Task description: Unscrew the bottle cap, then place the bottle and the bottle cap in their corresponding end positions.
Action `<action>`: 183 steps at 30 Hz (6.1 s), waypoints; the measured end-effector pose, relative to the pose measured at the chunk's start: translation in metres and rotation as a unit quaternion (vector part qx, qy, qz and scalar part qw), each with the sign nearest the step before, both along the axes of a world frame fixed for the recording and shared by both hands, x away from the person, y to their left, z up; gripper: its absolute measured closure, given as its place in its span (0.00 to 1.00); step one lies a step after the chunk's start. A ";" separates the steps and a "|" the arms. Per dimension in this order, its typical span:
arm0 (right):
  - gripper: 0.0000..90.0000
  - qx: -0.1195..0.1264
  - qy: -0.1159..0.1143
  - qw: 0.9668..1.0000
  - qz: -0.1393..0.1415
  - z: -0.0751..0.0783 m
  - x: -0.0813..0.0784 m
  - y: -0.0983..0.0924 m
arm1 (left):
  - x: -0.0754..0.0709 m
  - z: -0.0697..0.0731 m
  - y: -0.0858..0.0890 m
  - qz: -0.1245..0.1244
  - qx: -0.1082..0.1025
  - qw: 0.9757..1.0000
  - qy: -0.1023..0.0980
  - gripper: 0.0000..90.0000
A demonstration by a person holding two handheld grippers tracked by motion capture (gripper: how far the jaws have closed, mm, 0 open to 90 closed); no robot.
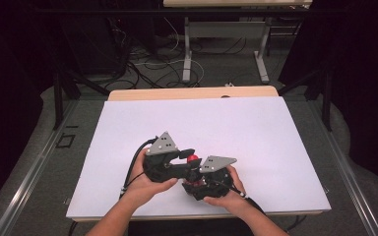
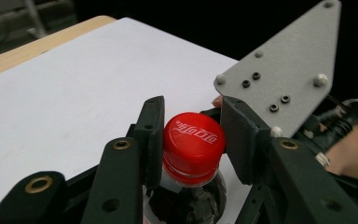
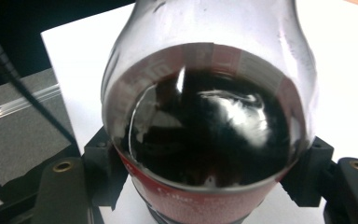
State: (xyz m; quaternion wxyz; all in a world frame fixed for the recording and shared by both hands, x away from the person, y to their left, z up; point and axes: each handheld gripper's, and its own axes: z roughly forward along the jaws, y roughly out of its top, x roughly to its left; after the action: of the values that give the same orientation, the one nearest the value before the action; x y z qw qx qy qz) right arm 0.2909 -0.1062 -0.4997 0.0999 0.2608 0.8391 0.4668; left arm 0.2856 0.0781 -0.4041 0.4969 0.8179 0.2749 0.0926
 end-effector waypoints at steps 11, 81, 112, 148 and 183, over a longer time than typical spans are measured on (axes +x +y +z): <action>0.32 -0.003 -0.009 0.999 -0.038 -0.003 0.001 0.000 | -0.006 -0.001 -0.013 0.095 -0.012 0.995 0.017 0.68; 0.32 0.004 -0.035 0.979 -0.201 0.005 0.157 0.000 | 0.037 -0.040 0.085 0.199 -0.032 0.978 0.056 0.68; 0.30 0.018 -0.025 0.977 -0.212 -0.039 0.170 0.005 | 0.038 -0.048 0.083 0.197 -0.029 0.978 0.066 0.68; 0.00 0.005 -0.024 0.977 -0.213 -0.009 0.097 -0.045 | 0.062 -0.090 0.037 0.146 0.003 0.986 0.079 0.68; 0.00 0.021 -0.022 0.962 -0.271 -0.023 0.068 -0.107 | 0.075 -0.157 -0.032 0.067 0.054 0.992 0.090 0.54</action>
State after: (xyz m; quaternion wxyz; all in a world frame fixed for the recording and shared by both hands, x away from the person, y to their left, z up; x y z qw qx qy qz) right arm 0.3593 -0.2136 -0.5223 0.2357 0.4697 0.7245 0.4460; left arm 0.3606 0.0465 -0.5607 0.4175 0.8286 0.3671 0.0661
